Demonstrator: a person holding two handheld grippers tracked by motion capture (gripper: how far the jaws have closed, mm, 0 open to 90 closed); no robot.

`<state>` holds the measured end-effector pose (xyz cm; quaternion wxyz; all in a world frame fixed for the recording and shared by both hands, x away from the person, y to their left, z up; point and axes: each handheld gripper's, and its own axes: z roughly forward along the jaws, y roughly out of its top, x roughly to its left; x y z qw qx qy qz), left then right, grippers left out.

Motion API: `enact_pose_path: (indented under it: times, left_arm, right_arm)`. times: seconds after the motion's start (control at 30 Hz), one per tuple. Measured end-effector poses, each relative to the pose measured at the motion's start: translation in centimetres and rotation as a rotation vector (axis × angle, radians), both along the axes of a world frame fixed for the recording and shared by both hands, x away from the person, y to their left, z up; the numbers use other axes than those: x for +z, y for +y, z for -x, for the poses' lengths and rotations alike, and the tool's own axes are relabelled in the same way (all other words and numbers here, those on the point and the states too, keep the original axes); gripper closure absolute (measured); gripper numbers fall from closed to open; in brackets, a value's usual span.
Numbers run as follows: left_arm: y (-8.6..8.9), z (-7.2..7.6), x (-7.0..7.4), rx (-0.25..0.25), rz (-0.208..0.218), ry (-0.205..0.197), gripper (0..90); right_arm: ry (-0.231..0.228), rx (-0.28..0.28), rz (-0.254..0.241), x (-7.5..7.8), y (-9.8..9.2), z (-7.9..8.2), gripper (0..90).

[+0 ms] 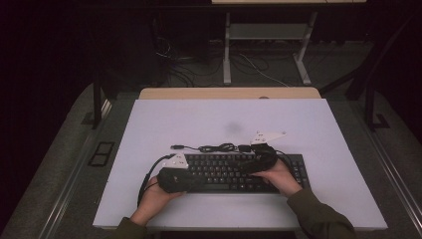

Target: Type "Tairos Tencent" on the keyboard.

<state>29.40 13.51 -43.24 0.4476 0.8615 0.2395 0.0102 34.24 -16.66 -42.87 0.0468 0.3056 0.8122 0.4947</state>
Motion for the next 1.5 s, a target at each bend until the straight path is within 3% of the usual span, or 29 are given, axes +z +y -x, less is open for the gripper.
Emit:
enact_pose_path:
  times: [0.17,0.4,0.6,0.8,1.03,1.2,1.5]
  left_arm:
    - [0.3,-0.4,0.2,0.041,0.022,-0.004,64.8]
    - [0.2,-0.9,0.3,0.051,0.02,-0.011,42.3]
    - [-0.2,-1.4,0.5,0.075,0.019,-0.035,30.9]
    - [-0.5,-1.8,0.7,0.074,0.014,-0.045,26.1]
    - [-0.4,-2.5,1.3,0.091,0.047,-0.058,24.2]
    - [0.0,-2.7,1.2,0.112,0.073,-0.063,22.7]
    - [-0.2,-2.6,0.7,0.111,0.059,-0.06,21.3]
  right_arm:
    - [0.006,0.0,-0.004,0.0,-0.2,0.1,21.9]
    - [0.015,-0.005,-0.006,0.1,-0.9,0.3,22.6]
    - [0.032,-0.002,-0.011,0.2,-1.7,0.8,23.2]
    - [0.034,0.01,0.001,0.2,-2.2,1.3,24.1]
    - [0.044,0.002,-0.005,0.3,-3.2,1.9,32.3]
    - [0.037,0.015,0.021,0.3,-3.9,2.4,43.4]
    - [0.032,0.048,0.075,0.1,-4.4,3.4,68.3]
